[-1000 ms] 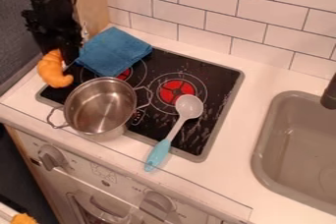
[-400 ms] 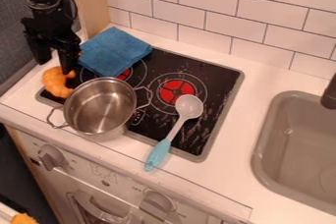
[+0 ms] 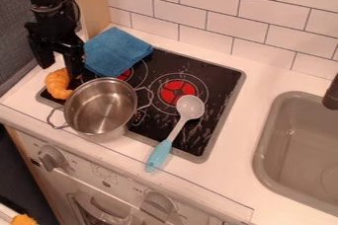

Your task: Take the croissant from the silver pot and put it on the lower left corner of the hob

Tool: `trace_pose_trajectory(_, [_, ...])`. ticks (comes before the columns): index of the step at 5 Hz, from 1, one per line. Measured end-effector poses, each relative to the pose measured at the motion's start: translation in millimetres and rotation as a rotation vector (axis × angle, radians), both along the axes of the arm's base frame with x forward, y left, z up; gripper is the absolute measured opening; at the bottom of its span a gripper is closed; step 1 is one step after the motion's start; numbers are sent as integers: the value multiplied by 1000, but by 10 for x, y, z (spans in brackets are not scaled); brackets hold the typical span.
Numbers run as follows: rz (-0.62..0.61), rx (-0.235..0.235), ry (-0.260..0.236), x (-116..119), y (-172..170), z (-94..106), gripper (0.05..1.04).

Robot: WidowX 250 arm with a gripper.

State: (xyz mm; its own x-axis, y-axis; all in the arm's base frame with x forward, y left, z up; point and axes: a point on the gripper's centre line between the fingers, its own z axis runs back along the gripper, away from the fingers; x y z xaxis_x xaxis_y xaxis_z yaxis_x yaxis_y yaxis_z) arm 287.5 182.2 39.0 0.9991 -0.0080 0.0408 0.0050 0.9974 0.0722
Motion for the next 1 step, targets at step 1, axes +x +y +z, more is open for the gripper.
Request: trace_pose_trajectory(1, [15, -26, -8, -26, -10, 59, 1001])
